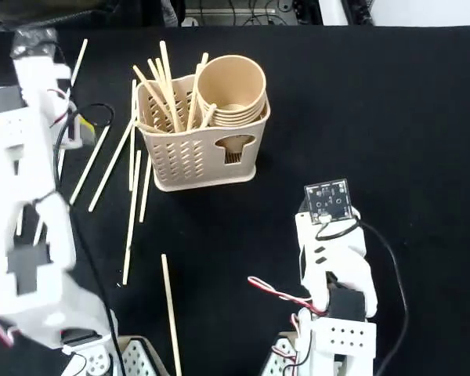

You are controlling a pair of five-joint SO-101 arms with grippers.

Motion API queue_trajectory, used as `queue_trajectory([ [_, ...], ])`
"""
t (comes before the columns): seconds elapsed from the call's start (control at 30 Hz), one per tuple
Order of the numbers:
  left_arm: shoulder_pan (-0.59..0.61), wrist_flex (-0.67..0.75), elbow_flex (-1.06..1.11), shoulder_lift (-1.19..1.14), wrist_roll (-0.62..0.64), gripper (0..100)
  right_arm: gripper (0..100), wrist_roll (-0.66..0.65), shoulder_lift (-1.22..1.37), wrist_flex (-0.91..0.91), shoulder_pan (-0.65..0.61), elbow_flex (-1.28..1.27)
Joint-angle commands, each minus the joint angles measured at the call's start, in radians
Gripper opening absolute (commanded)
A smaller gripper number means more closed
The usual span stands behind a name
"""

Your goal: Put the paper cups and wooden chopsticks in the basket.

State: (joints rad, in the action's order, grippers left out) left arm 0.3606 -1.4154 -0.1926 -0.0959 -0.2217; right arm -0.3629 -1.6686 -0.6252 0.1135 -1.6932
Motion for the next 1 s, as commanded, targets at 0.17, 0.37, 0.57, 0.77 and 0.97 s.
queue_trajectory([
  [0.17, 0.016, 0.055, -0.288, -0.559, -0.13, 24, 1.3, -0.009, -0.01, 0.021, -0.014, 0.002],
  [0.37, 0.015, 0.034, -0.475, -0.802, -0.13, 17, 1.3, -0.009, -0.01, 0.021, -0.014, 0.002],
  [0.57, 0.008, -0.155, -0.664, -0.844, -0.13, 3, 1.3, -0.009, -0.01, 0.021, -0.014, 0.002],
  [0.77, 0.005, -0.347, -0.858, -0.81, -0.123, 3, 1.3, -0.009, -0.01, 0.021, -0.014, 0.002],
  [0.97, -0.035, -0.347, -0.869, -0.66, -0.021, 3, 1.3, -0.009, -0.01, 0.021, -0.014, 0.002],
])
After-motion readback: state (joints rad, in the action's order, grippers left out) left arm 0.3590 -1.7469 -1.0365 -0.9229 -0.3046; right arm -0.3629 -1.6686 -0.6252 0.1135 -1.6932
